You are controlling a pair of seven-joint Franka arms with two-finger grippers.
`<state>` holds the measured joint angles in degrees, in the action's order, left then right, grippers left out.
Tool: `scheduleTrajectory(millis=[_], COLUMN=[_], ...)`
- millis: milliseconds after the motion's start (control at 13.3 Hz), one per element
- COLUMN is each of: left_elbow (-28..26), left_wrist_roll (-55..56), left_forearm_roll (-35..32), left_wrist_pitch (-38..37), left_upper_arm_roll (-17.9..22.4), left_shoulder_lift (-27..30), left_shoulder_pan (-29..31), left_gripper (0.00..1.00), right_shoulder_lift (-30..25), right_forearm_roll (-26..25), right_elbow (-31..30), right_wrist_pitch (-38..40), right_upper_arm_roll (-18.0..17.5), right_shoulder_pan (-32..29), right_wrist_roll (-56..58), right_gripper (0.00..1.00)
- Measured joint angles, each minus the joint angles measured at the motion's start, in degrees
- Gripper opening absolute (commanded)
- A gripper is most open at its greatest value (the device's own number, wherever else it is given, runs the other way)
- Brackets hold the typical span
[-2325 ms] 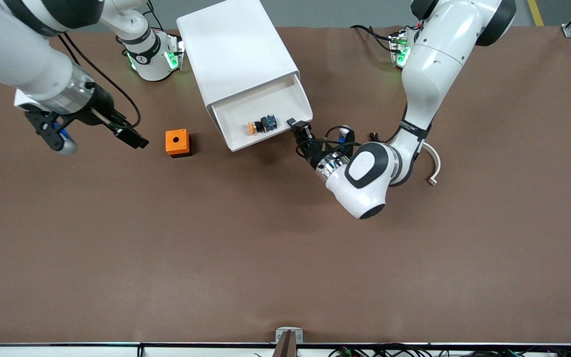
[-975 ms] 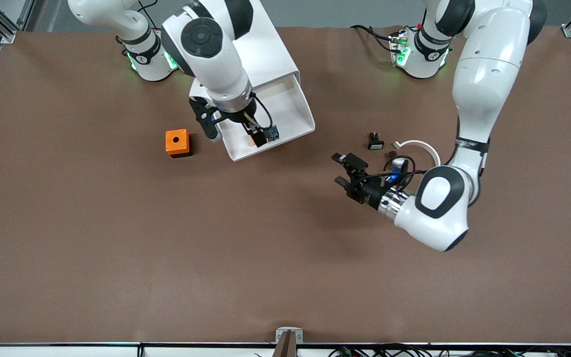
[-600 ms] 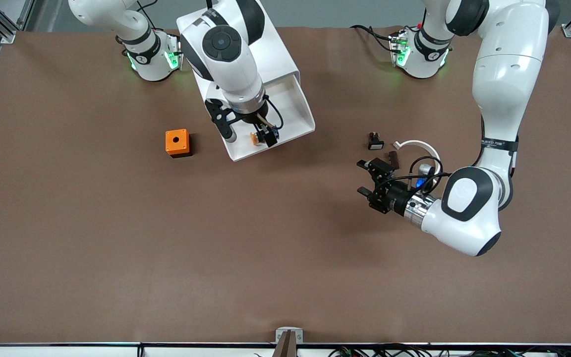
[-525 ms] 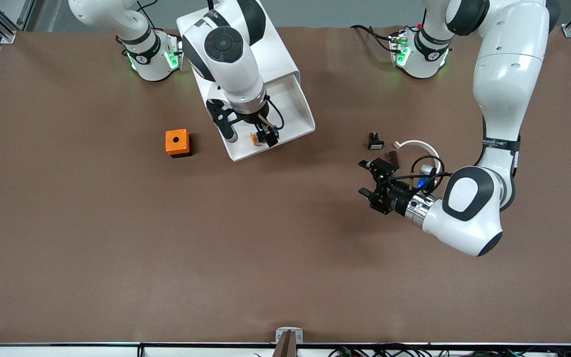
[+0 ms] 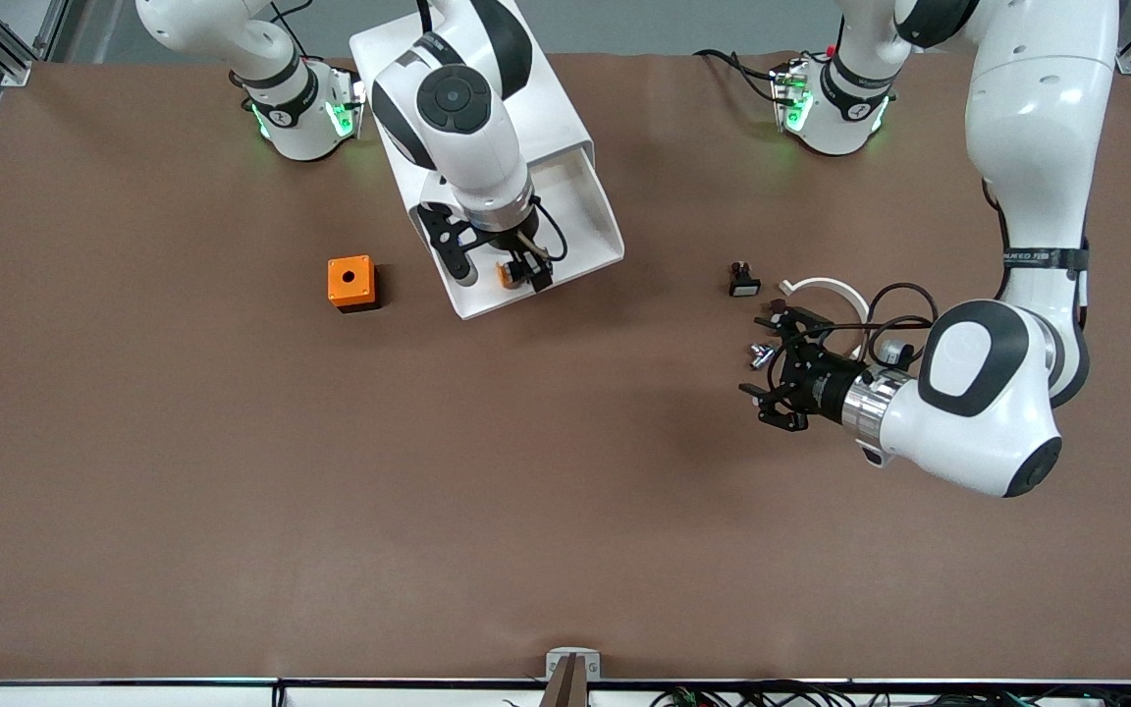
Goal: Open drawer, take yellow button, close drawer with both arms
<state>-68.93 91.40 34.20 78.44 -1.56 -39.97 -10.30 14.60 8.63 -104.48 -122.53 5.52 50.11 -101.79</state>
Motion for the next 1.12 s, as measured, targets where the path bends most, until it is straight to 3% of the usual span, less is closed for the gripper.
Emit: scheduleTrajectory(millis=[150, 225, 450, 675, 1125], left_elbow=[-0.01, 0.01, 0.02, -0.01, -0.13], left_wrist_roll=[-10.87, -15.81, -31.2, -43.35, -46.18], left_forearm_roll=[-4.2, -5.99, -12.3, -15.8, -21.65], left_wrist_pitch=[0.01, 0.02, 0.02, 1.72, 10.44], left_upper_arm_roll=[-0.11, -0.12, -0.13, -0.31, -0.66], left_shoulder_lift=[0.49, 0.89, 2.76, 3.17, 3.17], left_shoulder_pan=[-0.92, -1.19, -1.24, -2.36, -13.1], left_gripper=[0.99, 0.99, 1.0, 1.0, 1.0], right_shoulder_lift=[-0.01, -0.03, -0.2, -0.82, -1.22], right_forearm_roll=[-0.05, -0.09, -0.18, -0.18, -0.19], right_elbow=[0.05, 0.21, 2.75, 8.23, 13.24], right_wrist_pitch=[0.03, 0.46, 6.17, 13.67, 21.19], right_upper_arm_roll=[0.08, 0.13, 0.89, 1.46, 1.92], right_shoulder_pan=[0.0, 0.0, -0.67, -5.44, -17.06], right_wrist_roll=[0.11, 0.65, 5.47, 15.03, 40.06], right_gripper=[0.07, 0.02, 0.0, 0.0, 0.01])
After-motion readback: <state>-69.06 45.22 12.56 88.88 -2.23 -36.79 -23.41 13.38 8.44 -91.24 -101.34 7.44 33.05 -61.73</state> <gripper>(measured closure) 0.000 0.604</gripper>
